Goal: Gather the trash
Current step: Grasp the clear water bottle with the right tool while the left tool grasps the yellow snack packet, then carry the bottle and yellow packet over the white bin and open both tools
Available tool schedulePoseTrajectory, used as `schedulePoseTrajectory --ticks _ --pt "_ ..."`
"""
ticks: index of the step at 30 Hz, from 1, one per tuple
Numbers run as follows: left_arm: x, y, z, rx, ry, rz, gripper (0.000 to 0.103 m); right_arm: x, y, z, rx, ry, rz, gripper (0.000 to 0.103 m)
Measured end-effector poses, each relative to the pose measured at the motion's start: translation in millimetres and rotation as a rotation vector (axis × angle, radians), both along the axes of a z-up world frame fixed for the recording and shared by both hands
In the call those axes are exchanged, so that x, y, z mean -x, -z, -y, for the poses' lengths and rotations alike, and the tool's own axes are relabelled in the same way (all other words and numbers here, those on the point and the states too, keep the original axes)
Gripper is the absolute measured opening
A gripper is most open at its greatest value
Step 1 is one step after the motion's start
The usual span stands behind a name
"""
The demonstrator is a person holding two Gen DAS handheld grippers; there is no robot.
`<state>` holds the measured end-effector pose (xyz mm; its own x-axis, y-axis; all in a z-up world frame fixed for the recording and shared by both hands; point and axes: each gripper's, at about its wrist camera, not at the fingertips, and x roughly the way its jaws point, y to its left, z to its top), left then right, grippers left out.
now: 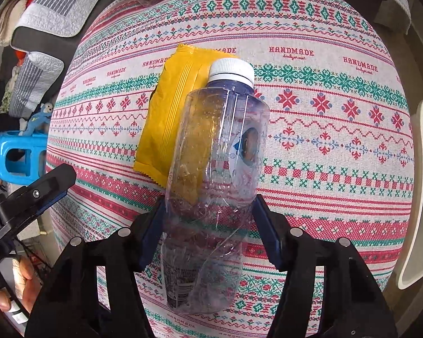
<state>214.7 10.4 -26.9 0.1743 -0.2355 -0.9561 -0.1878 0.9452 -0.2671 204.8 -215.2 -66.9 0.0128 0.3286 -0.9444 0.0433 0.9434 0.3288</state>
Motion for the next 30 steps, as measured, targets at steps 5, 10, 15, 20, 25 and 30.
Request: schedulePoseTrajectory --ticks 5,10,15,20,25,30 --pt "-6 8 24 -0.014 0.065 0.015 0.074 5 -35 20 0.002 0.015 0.055 0.056" --pt "-18 17 63 -0.011 0.159 0.063 0.074 7 -53 52 0.024 0.065 0.096 0.054" --pt "-25 32 94 -0.051 0.239 0.07 0.074 8 -53 68 0.037 0.087 0.094 0.054" --pt "-28 45 103 -0.109 0.254 0.076 0.067 10 -63 73 0.028 0.107 0.121 0.054" --pt "-26 51 106 -0.143 0.285 0.092 0.039 13 -70 82 0.034 0.109 0.145 0.054" --pt "-20 41 105 -0.138 0.281 0.115 0.005 13 -75 83 0.017 0.099 0.158 0.054"
